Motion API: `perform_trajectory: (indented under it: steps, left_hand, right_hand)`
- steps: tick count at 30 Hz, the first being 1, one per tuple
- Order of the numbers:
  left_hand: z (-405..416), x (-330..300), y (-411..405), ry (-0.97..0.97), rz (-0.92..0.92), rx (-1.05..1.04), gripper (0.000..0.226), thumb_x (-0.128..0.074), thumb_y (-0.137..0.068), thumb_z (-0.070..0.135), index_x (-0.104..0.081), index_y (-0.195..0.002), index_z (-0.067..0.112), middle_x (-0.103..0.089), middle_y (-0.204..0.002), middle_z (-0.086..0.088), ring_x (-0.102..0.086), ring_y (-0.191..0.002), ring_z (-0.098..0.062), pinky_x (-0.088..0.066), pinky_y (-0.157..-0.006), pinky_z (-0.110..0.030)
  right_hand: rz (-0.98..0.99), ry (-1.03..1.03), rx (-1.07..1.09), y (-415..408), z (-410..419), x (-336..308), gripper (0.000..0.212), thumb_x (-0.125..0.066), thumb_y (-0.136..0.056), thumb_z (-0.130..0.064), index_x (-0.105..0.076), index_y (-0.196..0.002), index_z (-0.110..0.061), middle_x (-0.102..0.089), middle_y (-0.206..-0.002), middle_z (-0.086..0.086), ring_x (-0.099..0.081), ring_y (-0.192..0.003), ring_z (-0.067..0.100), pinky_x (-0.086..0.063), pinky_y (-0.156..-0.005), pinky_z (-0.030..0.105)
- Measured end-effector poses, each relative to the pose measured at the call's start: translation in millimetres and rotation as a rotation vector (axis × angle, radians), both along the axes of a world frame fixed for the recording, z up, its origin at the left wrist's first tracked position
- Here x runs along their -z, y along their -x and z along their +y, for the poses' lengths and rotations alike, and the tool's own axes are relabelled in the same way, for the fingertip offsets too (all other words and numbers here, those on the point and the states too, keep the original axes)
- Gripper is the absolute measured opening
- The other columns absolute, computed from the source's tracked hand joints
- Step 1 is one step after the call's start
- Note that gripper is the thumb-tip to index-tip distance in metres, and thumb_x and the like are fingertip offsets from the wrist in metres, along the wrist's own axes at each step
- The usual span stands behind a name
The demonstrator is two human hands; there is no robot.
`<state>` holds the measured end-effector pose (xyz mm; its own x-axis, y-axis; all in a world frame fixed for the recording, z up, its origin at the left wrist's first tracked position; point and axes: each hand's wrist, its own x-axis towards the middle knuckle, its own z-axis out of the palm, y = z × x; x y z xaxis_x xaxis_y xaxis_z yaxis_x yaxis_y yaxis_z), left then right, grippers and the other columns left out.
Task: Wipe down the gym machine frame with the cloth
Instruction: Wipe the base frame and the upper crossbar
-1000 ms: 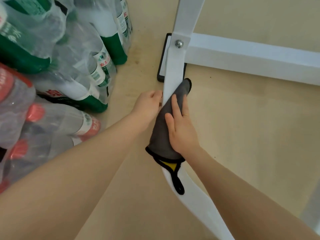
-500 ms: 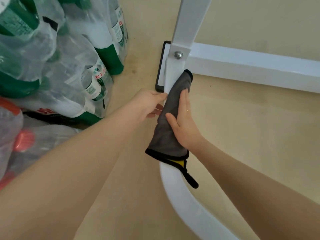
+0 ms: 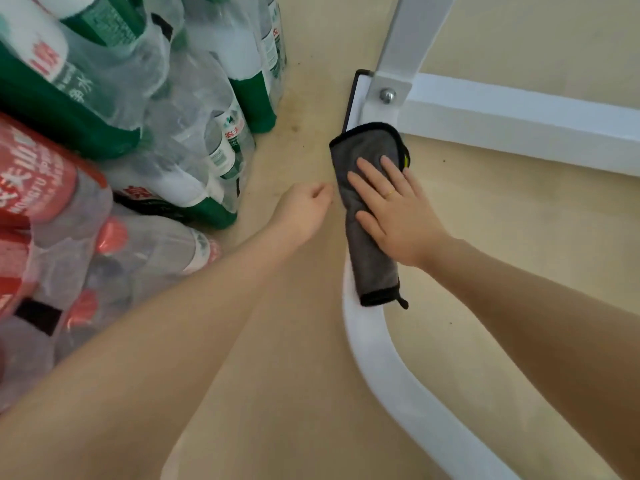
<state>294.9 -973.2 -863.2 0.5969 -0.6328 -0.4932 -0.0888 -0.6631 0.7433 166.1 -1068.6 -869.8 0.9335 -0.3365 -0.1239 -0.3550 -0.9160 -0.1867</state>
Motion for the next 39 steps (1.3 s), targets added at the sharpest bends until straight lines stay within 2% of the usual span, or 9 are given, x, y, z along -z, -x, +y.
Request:
perform_trajectory:
  steps: [3,6,11,15,19,24,27,32,39]
  left_hand:
    - [31,3,0,-0.051,-0.175,0.06,0.025,-0.043,-0.095,0.011,-0.063,-0.109,0.005,-0.064,-0.108,-0.008,-0.057,-0.101,-0.021,-0.037,-0.079,-0.022]
    - [52,6,2,-0.046,-0.204,0.068,0.03,-0.043,-0.093,0.005,-0.058,-0.119,0.007,-0.059,-0.121,-0.005,-0.053,-0.112,-0.018,-0.031,-0.083,-0.013]
    - [69,3,14,0.047,-0.218,0.082,0.03,-0.043,-0.092,0.002,-0.06,-0.116,0.007,-0.062,-0.116,-0.004,-0.055,-0.108,-0.016,-0.034,-0.087,-0.013]
    - [82,-6,28,0.151,-0.269,0.067,0.03,-0.044,-0.09,0.001,-0.057,-0.116,0.007,-0.063,-0.102,0.0,-0.057,-0.095,-0.011,-0.038,-0.081,-0.016]
    - [84,-10,34,0.064,-0.346,0.201,0.037,-0.043,-0.087,-0.002,-0.055,-0.121,0.007,-0.063,-0.113,-0.006,-0.057,-0.106,-0.02,-0.041,-0.095,-0.031]
    - [77,-12,48,-0.001,-0.3,0.202,0.039,-0.04,-0.088,-0.002,-0.054,-0.122,0.008,-0.062,-0.116,-0.007,-0.055,-0.108,-0.021,-0.043,-0.096,-0.037]
    - [77,-13,49,0.031,-0.291,0.139,0.038,-0.042,-0.086,-0.002,-0.054,-0.121,0.005,-0.062,-0.115,-0.011,-0.056,-0.106,-0.025,-0.042,-0.095,-0.033]
    - [82,-15,50,0.018,-0.346,0.101,0.035,-0.044,-0.088,0.0,-0.055,-0.12,0.006,-0.057,-0.119,-0.008,-0.054,-0.105,-0.02,-0.035,-0.087,-0.018]
    - [67,-21,62,0.01,-0.259,0.139,0.036,-0.05,-0.093,0.03,-0.051,-0.125,0.013,-0.063,-0.107,-0.002,-0.058,-0.096,-0.017,-0.044,-0.085,-0.028]
  right_hand:
    - [-0.098,-0.036,-0.419,36,28,4,0.048,-0.03,-0.094,-0.042,-0.06,-0.123,-0.02,-0.054,-0.133,0.007,-0.034,-0.134,0.034,-0.016,-0.113,0.046]
    - [-0.104,-0.037,-0.619,34,34,3,0.041,-0.034,-0.093,-0.042,-0.068,-0.1,-0.02,-0.064,-0.107,0.003,-0.047,-0.118,0.03,-0.02,-0.11,0.042]
    - [-0.083,0.097,-0.482,-16,6,-3,0.05,-0.04,-0.085,-0.051,-0.07,-0.078,-0.012,-0.066,-0.079,0.004,-0.061,-0.09,0.029,-0.023,-0.106,0.039]
    - [-0.001,0.1,-0.536,-13,14,-8,0.057,-0.035,-0.084,-0.057,-0.071,-0.081,-0.013,-0.067,-0.083,0.004,-0.058,-0.093,0.031,-0.022,-0.108,0.044]
    - [-0.048,0.033,-0.77,28,50,-7,0.053,-0.037,-0.083,-0.058,-0.07,-0.085,-0.017,-0.066,-0.087,0.002,-0.059,-0.093,0.029,-0.021,-0.107,0.043]
    - [-0.079,-0.005,-0.822,32,57,2,0.047,-0.039,-0.088,-0.05,-0.068,-0.079,-0.015,-0.065,-0.082,0.003,-0.059,-0.086,0.028,-0.029,-0.101,0.042]
    - [-0.143,0.079,-0.701,15,33,7,0.047,-0.037,-0.089,-0.045,-0.069,-0.078,-0.012,-0.065,-0.081,0.006,-0.06,-0.087,0.029,-0.027,-0.103,0.041]
    - [-0.045,0.043,-0.295,-10,10,0,0.057,-0.022,-0.091,-0.042,-0.069,-0.094,-0.01,-0.064,-0.105,0.008,-0.045,-0.124,0.032,-0.014,-0.113,0.043]
    - [-0.124,0.055,-0.42,25,17,5,0.046,-0.031,-0.094,-0.041,-0.065,-0.111,-0.014,-0.058,-0.127,0.009,-0.041,-0.131,0.033,-0.017,-0.11,0.042]
